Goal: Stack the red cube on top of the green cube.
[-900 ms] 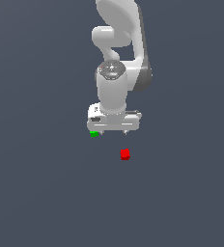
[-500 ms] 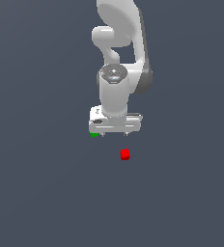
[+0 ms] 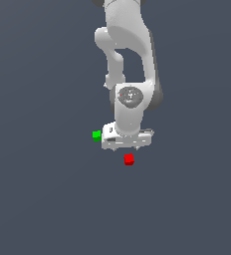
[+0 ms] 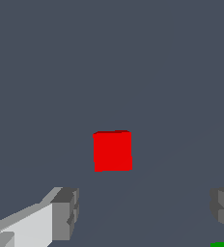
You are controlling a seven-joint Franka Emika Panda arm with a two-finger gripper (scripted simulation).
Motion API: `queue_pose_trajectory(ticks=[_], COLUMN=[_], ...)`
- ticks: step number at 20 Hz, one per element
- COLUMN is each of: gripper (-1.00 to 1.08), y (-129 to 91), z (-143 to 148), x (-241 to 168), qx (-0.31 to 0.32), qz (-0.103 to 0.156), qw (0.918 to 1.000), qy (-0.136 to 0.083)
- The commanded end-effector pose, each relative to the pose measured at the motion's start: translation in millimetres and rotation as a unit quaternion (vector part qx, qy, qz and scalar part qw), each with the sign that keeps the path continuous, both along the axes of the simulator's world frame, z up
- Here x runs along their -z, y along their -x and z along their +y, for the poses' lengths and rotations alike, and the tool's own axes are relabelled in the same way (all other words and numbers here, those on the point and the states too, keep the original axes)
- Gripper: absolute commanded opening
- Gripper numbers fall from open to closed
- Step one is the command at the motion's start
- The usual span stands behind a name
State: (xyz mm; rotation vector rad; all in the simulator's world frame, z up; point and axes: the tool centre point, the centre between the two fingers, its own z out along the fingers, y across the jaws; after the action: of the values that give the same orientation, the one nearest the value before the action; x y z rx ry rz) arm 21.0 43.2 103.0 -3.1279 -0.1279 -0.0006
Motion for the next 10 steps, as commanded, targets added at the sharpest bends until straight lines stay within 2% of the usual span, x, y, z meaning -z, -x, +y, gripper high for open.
queue_pose_trajectory(ticks=[1,10], gripper=[1.00,1.00], y=[-5.4,-14.5], z=[8.4,21.3], x=[13.2,33.1], qx=[-0.008,-0.020], qz=[0.000,0.000], qw=[1.0000,0.9998], qy=[0.002,0.006])
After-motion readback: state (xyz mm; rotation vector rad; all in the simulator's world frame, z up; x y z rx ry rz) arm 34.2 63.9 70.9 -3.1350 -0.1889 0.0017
